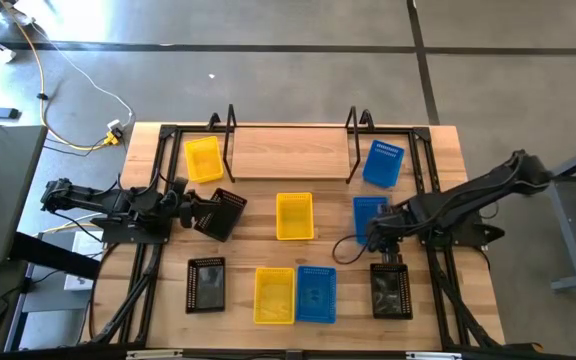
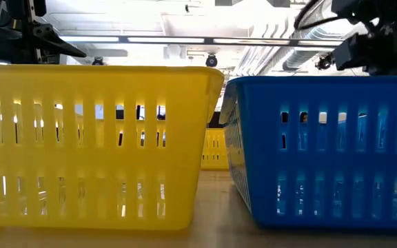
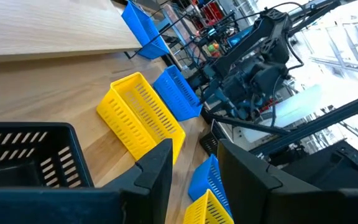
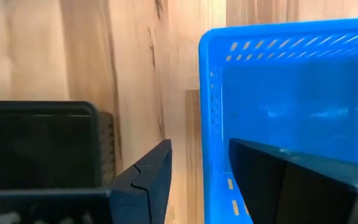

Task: Stack baskets on shelf by color
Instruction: Put the middle blue bin on the shelf, then put the top left black bin on the shelf

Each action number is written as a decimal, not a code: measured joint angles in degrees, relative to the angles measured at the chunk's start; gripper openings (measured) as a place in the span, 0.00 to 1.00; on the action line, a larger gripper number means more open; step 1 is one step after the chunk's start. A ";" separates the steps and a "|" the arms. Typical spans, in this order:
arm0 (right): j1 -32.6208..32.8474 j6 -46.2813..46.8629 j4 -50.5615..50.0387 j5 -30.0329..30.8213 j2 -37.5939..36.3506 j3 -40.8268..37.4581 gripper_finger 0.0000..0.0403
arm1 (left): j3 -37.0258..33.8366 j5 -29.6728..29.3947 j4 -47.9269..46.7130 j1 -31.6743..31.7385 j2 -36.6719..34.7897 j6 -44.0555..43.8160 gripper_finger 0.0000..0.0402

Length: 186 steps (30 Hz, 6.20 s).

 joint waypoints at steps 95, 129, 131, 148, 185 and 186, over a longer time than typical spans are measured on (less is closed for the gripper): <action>-37.71 -40.87 4.62 10.72 27.19 29.09 0.00 | 0.00 5.90 -0.02 0.00 0.02 4.46 0.29; -35.24 -12.09 -8.17 10.43 27.23 43.77 0.23 | 1.30 9.05 -0.02 0.00 0.02 14.56 0.29; -34.83 -6.68 -8.54 10.39 27.23 45.84 0.23 | 2.37 9.07 -0.02 0.00 0.04 17.22 0.29; -30.29 24.32 -11.82 6.10 27.23 52.00 0.23 | 15.71 9.07 -0.54 0.00 10.35 36.40 0.29; -28.13 21.42 -21.65 7.81 27.21 52.00 0.23 | 40.48 19.51 -41.05 -2.57 46.63 52.04 0.29; -28.13 21.42 -21.64 7.81 27.21 52.00 0.23 | 40.48 19.47 -41.12 -2.75 47.57 53.01 0.29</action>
